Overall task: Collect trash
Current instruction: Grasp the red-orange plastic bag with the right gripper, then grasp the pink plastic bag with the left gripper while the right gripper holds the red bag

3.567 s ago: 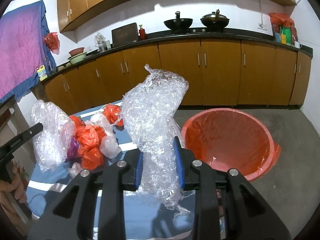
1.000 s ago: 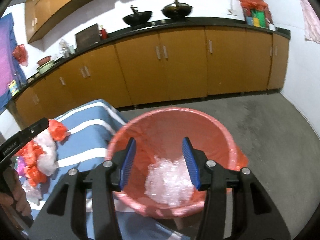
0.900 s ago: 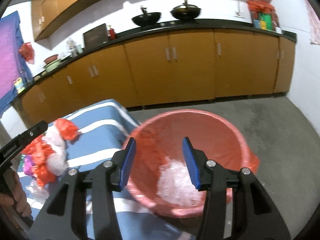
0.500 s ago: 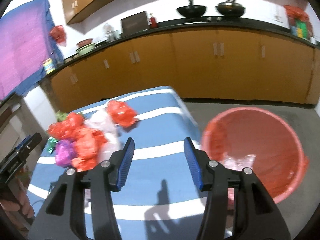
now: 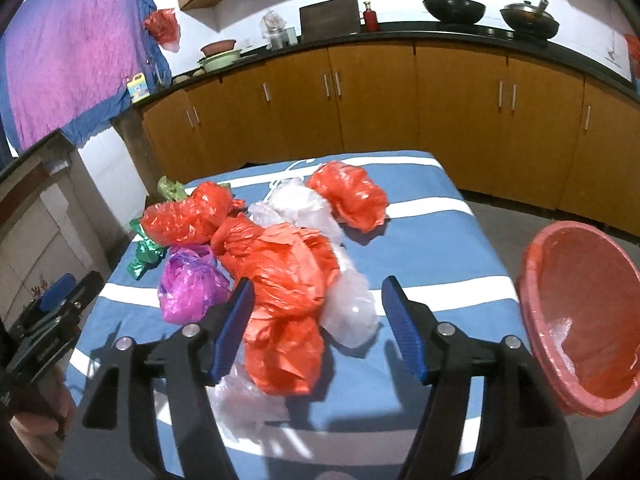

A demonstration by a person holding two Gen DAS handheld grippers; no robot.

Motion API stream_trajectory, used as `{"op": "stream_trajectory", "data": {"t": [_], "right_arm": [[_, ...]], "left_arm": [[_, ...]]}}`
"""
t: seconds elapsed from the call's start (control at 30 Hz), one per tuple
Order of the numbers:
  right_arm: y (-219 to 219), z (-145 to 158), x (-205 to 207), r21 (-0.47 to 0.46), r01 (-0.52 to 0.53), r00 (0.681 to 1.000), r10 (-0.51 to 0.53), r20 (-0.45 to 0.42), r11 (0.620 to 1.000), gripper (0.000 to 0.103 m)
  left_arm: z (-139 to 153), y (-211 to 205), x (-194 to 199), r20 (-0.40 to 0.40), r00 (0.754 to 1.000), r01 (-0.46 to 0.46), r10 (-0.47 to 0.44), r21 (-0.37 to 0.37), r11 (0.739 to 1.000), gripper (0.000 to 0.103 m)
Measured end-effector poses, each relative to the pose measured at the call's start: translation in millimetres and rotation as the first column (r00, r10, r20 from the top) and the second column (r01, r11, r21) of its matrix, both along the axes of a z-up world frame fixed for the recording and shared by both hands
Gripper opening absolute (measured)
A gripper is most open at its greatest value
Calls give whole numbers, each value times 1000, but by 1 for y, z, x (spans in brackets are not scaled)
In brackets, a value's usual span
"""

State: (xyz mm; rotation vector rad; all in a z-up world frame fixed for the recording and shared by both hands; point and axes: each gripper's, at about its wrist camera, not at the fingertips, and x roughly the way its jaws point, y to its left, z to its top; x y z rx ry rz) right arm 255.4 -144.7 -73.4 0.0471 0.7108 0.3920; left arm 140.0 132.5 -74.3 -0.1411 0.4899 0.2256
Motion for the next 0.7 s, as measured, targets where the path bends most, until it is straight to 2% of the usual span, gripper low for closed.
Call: {"op": "stream_trajectory", "data": {"t": [0.43,0.47,0.5,0.6,0.7], "right_arm": [[39,-27,17,-130,-28,1000,26,-17,991,69],[39,-29,19,-132,-26,999,23,-24,991,62],[38,-31,19,-132,-26,999,23,-25,991,48],[35,-33,20,-127,-30,999,26,-33,991,40],[30,-27,17,-109,-25,1000,23,-17,994,37]], "left_arm": [[-5,15,3,-5,1000,-15,15,-13,1000,89],[-6,14,3,-5,1000,-10,10,-14,1000,89],[-6,13,3,-6,1000,-6,6,-14,1000,89],[-7,6,7,-11,1000,12,-12,-17,1000,89],[-7,-2,10,-11,999,34,-34,-24,999,90]]}}
